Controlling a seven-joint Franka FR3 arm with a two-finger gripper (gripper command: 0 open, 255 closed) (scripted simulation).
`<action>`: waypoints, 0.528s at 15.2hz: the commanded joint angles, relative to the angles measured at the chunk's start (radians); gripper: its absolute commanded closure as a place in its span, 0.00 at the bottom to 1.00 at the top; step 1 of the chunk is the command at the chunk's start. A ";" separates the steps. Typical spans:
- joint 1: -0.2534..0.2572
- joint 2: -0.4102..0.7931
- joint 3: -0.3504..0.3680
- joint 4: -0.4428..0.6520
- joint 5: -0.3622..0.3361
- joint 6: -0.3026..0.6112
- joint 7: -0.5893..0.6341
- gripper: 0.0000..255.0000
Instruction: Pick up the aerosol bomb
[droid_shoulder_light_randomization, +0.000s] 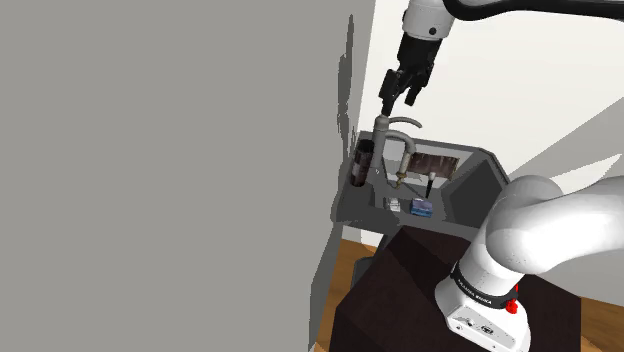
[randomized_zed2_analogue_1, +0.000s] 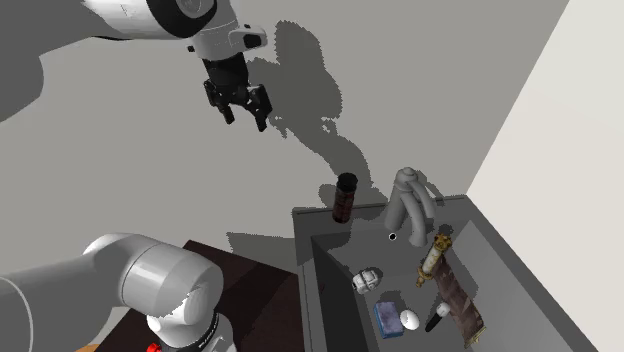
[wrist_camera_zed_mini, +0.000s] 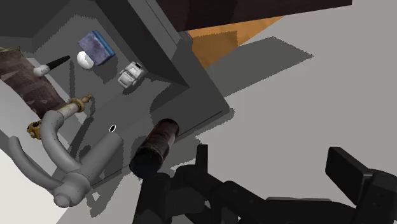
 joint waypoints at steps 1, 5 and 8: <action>0.000 0.000 0.000 0.000 0.000 0.000 0.000 0.00; -0.019 0.086 -0.062 -0.026 -0.023 0.100 -0.042 0.00; -0.032 0.162 -0.109 -0.033 -0.035 0.173 -0.075 0.00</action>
